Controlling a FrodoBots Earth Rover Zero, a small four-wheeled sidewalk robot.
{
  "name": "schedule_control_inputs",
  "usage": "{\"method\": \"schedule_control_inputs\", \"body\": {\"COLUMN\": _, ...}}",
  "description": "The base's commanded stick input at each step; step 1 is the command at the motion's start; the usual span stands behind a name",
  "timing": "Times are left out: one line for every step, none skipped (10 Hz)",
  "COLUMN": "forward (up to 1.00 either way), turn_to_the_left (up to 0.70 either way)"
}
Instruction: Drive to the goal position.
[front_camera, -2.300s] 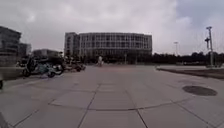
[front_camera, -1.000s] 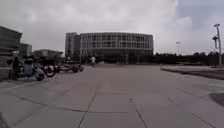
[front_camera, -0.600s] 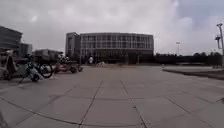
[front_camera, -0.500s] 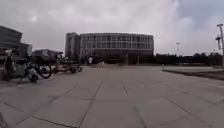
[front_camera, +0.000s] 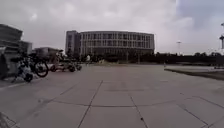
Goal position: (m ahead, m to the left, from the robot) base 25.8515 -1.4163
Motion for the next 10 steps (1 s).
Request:
{"method": "schedule_control_inputs", "body": {"forward": 0.7, "turn_to_the_left": 0.0}}
{"method": "schedule_control_inputs", "body": {"forward": 0.7, "turn_to_the_left": 0.0}}
{"method": "schedule_control_inputs", "body": {"forward": 0.7, "turn_to_the_left": 0.0}}
{"method": "schedule_control_inputs", "body": {"forward": 0.7, "turn_to_the_left": 0.0}}
{"method": "schedule_control_inputs", "body": {"forward": 0.7, "turn_to_the_left": 0.0}}
{"method": "schedule_control_inputs", "body": {"forward": 0.7, "turn_to_the_left": 0.0}}
{"method": "schedule_control_inputs", "body": {"forward": 0.7, "turn_to_the_left": 0.0}}
{"method": "schedule_control_inputs", "body": {"forward": 0.7, "turn_to_the_left": 0.0}}
{"method": "schedule_control_inputs", "body": {"forward": 0.7, "turn_to_the_left": 0.0}}
{"method": "schedule_control_inputs", "body": {"forward": 0.7, "turn_to_the_left": 0.0}}
